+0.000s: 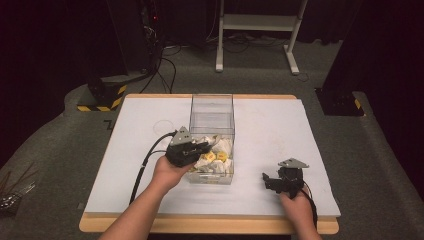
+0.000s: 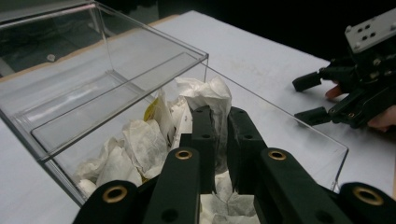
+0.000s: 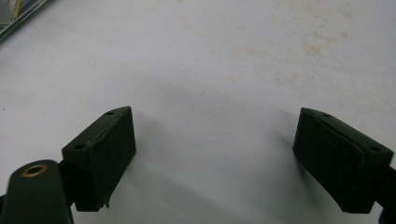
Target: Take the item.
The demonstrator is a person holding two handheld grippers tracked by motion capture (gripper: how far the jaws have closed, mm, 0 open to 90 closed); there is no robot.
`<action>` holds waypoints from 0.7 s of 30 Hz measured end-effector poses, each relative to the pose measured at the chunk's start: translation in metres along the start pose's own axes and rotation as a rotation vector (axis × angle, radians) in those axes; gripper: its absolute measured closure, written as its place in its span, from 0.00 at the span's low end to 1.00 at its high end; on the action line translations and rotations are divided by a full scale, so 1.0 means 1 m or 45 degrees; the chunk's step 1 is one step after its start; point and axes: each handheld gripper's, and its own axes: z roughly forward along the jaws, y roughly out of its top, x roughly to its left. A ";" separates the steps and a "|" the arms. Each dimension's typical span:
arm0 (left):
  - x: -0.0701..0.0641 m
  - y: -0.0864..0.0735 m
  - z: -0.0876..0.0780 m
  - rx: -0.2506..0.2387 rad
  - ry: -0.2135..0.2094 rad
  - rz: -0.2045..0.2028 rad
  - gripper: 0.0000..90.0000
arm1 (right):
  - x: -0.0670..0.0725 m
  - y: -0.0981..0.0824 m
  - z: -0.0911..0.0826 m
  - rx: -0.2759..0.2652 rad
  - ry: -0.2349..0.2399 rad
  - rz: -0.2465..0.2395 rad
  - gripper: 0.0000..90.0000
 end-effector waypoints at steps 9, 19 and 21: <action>0.002 0.001 -0.022 -0.160 0.006 -0.013 0.92 | 0.000 0.000 0.000 0.000 -0.001 -0.001 0.15; 0.009 0.004 -0.042 -0.245 0.021 -0.038 0.92 | 0.000 0.000 0.000 0.000 -0.001 -0.001 0.15; 0.010 0.003 -0.045 -0.255 0.026 -0.040 0.92 | 0.000 0.000 0.000 0.000 -0.001 -0.001 0.15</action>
